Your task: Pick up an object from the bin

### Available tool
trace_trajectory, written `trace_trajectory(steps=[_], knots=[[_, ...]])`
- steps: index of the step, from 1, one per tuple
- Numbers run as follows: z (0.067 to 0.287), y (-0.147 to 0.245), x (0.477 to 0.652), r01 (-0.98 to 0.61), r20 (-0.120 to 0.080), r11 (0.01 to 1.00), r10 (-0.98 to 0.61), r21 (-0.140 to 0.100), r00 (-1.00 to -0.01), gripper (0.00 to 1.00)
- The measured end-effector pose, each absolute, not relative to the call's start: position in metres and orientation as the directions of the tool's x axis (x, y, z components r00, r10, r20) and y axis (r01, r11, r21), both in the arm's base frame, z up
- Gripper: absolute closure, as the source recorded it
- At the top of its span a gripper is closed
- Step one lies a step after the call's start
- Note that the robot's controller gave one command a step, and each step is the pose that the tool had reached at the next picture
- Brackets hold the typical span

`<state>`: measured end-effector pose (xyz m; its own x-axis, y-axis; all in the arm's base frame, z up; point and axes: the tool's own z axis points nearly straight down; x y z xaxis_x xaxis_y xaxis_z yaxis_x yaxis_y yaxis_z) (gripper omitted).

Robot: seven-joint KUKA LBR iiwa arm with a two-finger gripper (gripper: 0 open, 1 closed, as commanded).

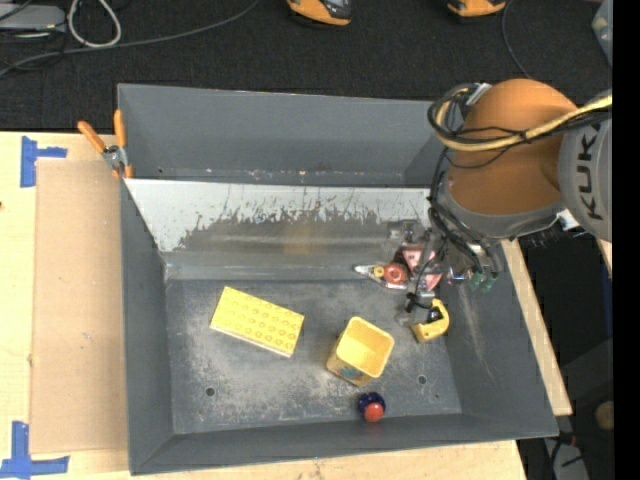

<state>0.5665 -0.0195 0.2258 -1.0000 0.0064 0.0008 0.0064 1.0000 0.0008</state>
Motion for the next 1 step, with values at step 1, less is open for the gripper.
trace_trajectory(steps=[1], knots=[[0.1799, 0.0214, 0.5460, 0.025, 0.003, 1.000, 0.025, 0.002, -1.000, 0.00]])
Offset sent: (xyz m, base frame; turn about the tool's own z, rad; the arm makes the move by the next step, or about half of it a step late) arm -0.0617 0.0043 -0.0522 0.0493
